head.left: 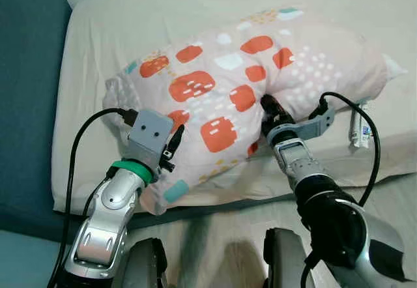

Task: Clean up the room

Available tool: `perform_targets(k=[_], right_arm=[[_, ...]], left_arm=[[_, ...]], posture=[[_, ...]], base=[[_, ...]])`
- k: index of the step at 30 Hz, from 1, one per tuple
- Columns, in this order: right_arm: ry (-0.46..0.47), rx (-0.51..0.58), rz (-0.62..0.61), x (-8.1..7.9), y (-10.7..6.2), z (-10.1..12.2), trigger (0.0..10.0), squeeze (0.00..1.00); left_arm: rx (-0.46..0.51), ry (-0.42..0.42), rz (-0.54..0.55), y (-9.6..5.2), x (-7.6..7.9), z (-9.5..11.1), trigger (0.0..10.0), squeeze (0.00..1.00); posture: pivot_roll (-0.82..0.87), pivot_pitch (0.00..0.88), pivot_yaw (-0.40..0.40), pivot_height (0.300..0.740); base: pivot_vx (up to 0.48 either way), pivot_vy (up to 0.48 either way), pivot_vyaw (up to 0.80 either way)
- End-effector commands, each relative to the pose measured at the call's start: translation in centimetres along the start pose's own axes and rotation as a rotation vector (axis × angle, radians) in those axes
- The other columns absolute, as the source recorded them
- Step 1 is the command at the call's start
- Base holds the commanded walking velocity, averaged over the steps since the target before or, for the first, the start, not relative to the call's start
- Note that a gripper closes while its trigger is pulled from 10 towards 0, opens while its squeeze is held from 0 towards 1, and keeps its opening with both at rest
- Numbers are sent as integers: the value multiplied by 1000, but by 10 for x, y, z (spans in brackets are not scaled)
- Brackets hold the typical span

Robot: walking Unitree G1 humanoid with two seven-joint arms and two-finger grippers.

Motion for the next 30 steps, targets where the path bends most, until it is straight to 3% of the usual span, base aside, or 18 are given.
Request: perform_targets(k=[1,8,15,17,18,21,23,25,26,27,28,30], right_arm=[[6,-11,-60,15,-5,-5,0,0],[-8,13,-49,10,-3,4,0,0],[-83,30,-54,11,-3,13,0,0],[-252,38,-13,2,-1,27,0,0],[-252,38,-13,2,-1,27,0,0],[-461,82,58,-18,2,56,0,0],[-565,113,106,-33,4,74,0,0],[-605,123,122,-39,4,81,0,0],[-639,135,143,-46,4,87,0,0],[-734,134,180,-58,5,93,0,0],[-734,134,180,-58,5,93,0,0],[-911,127,262,-83,7,99,0,0]], left_arm=[[-27,9,0,-4,0,-5,10000,0],[-28,9,2,-4,-1,-6,10000,0],[-25,11,1,-3,-1,-6,10000,0],[-22,12,3,-1,-1,-6,10000,0],[-22,12,3,-1,-1,-6,10000,0],[-14,12,12,2,-4,-5,10000,0],[-7,13,19,4,-6,-4,10000,0],[-5,14,21,5,-7,-3,10000,0],[-2,15,24,7,-7,-3,10000,0],[5,18,31,9,-10,-2,10000,0],[5,18,31,9,-10,-2,10000,0],[23,25,52,12,-16,1,10000,0]], posture=[[88,328,162,530],[87,320,164,530],[81,310,166,530],[72,297,164,530],[72,297,164,530],[52,285,161,530],[40,277,161,530],[40,277,161,530],[29,265,157,530],[19,257,156,530],[19,257,156,530],[9,245,153,530]], base=[[0,0,0],[0,0,0],[0,0,0],[0,0,0],[0,0,0],[0,0,0],[0,0,0],[0,0,0],[0,0,0],[0,0,0],[0,0,0],[0,0,0]])
Point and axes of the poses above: a point about 5 cm out from each wrist's last joint towards the gripper, its own y axis pointing out of the wrist towards the gripper, its own z axis along the axis of the wrist's last joint, x = y × z, the point moved 2 cm from there along y, pointing out of the wrist towards the gripper, and after that the axes turned 6 degrees about y, right-handed, at the moved point
